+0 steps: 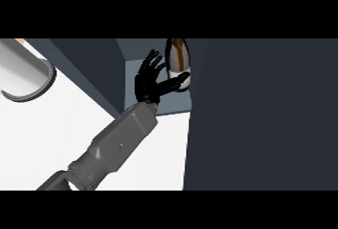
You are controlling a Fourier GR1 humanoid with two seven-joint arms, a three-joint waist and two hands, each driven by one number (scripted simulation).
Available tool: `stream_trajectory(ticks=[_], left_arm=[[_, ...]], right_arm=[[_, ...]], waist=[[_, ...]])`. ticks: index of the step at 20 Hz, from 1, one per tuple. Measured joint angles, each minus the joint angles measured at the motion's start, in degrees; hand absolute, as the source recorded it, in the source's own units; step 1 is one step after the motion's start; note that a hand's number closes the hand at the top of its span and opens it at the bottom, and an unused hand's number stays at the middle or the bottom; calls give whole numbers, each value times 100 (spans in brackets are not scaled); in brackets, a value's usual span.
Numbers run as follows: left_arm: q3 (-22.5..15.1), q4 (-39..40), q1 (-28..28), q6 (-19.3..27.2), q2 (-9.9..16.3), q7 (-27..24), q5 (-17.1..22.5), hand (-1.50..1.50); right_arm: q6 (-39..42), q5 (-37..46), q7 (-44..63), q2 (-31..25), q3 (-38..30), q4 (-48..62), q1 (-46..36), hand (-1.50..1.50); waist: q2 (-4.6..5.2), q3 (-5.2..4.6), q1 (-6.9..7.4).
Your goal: Pick up the wine, place it into the cabinet and close the cabinet
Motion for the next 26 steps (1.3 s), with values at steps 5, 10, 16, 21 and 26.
stream_trajectory(ticks=[5,10,16,21,26], left_arm=[[-167,105,-182,184,-5,-85,145,-150],[-554,280,-294,400,-6,-165,-3,-150],[-879,269,-483,464,-8,-148,-95,-150],[-971,103,-494,522,-7,-337,-6,-150],[-1071,-145,-384,544,-1,-551,135,-150]], right_arm=[[18,40,-7,-6,40,89,-64,-150],[37,-25,25,-36,10,49,-71,-150],[-9,41,-13,12,35,117,-99,-150],[1,65,-34,-1,28,162,-106,-150],[-35,109,51,49,187,1,8,-150]], waist=[[8,3,1],[9,6,-16],[-7,6,71],[-27,7,141],[-52,7,188]])
